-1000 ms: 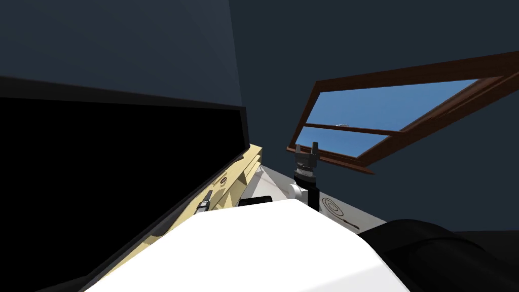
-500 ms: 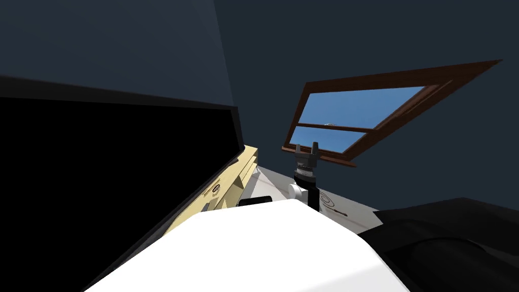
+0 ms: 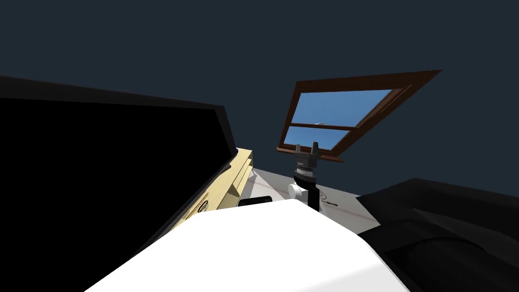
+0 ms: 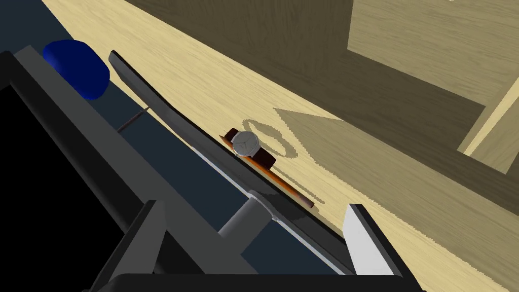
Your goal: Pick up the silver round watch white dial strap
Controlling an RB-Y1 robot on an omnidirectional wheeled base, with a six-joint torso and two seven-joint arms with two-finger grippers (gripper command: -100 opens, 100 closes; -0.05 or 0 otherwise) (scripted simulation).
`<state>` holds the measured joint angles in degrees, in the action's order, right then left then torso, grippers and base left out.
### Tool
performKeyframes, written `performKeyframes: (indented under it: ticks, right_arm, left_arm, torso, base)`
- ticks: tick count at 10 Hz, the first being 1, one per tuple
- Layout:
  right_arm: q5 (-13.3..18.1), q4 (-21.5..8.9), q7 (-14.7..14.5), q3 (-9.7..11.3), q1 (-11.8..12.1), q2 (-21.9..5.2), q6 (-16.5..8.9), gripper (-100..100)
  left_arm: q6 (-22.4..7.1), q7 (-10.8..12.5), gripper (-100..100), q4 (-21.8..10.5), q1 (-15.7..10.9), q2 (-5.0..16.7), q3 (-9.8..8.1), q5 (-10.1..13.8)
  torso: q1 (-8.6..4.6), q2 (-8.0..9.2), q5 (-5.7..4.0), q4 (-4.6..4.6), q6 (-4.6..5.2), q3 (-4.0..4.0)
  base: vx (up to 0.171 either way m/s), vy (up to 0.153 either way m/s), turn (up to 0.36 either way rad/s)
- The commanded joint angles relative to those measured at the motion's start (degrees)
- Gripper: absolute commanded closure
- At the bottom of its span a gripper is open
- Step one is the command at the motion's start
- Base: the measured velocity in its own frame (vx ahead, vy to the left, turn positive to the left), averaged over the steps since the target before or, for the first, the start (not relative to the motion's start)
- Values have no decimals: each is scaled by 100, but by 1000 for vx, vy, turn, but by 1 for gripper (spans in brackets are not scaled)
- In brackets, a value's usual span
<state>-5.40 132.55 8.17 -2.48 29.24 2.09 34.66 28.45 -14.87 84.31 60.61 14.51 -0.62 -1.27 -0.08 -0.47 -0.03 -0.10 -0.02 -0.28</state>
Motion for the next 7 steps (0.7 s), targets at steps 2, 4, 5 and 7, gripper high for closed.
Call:
performKeyframes:
  ticks: [2,4,5,7]
  right_arm:
    - [0,0,0,0,0,0,0,0]
    - [0,0,0,0,0,0,0,0]
    - [0,0,0,0,0,0,0,0]
    - [0,0,0,-1,1,0,0,0]
  left_arm:
    - [-46,-201,-100,-416,140,22,-21,39]
    - [-37,-437,-100,-873,288,83,-56,104]
    - [-37,-437,-100,-927,288,83,-56,104]
    - [-34,-554,-100,-1124,347,115,-70,137]
  torso:
    - [5,-7,1,-1,0,-4]
    - [-12,2,-2,0,-3,1]
    - [-11,-8,-3,-2,0,-4]
    - [-11,14,-2,2,-5,7]
  base:
    - [136,17,-218]
    - [138,-19,-220]
    - [141,1,-105]
    - [67,-1,-88]
